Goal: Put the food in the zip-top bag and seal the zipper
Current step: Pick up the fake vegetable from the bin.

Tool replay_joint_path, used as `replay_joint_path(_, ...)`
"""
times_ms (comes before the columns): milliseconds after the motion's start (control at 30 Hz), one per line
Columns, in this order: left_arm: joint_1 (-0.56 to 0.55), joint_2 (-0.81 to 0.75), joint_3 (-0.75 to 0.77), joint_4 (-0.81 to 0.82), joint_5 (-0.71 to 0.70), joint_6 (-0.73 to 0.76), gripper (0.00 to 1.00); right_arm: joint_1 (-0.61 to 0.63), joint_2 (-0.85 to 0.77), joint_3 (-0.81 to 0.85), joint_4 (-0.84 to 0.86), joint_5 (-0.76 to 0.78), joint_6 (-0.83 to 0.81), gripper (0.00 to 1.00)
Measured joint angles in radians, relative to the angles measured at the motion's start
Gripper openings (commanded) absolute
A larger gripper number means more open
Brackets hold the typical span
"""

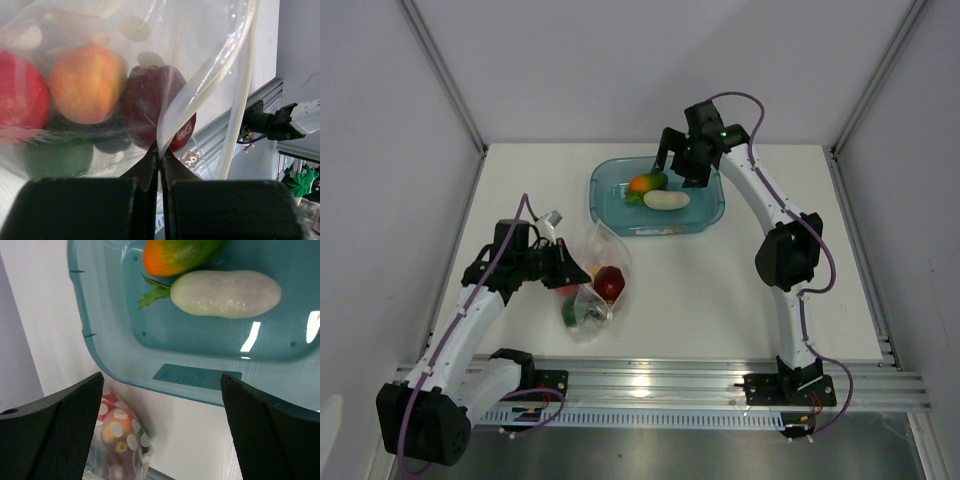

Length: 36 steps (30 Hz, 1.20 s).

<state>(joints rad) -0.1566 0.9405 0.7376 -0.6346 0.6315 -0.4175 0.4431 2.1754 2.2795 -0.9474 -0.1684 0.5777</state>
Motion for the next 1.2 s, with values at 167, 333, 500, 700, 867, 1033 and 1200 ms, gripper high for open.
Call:
replay_joint_path(167, 0.0, -0.003, -0.006, 0.008, -0.001, 0.0, 0.01, 0.003, 0.085, 0.0, 0.039, -0.015, 0.027, 0.99)
replay_joint_path(333, 0.0, -0.024, -0.011, 0.016, 0.0, 0.0, 0.01, -0.007, 0.14, 0.0, 0.098, -0.013, 0.08, 0.99)
replay_joint_path(500, 0.0, -0.017, -0.011, 0.014, -0.002, 0.0, 0.01, -0.024, 0.162, 0.0, 0.114, 0.027, 0.196, 0.99)
replay_joint_path(700, 0.0, 0.047, -0.011, 0.004, -0.002, 0.0, 0.0, -0.043, 0.181, -0.008, 0.109, 0.073, 0.38, 0.99)
replay_joint_path(867, 0.001, 0.066, -0.011, -0.005, -0.005, 0.0, 0.0, -0.06, 0.206, -0.008, 0.106, 0.083, 0.51, 0.99)
replay_joint_path(1033, 0.001, 0.072, -0.011, -0.014, -0.007, 0.0, 0.01, -0.065, 0.238, -0.009, 0.076, 0.082, 0.584, 0.99)
replay_joint_path(1200, 0.001, 0.085, -0.011, -0.02, -0.01, 0.0, 0.01, -0.063, 0.276, -0.013, 0.057, 0.083, 0.623, 0.99)
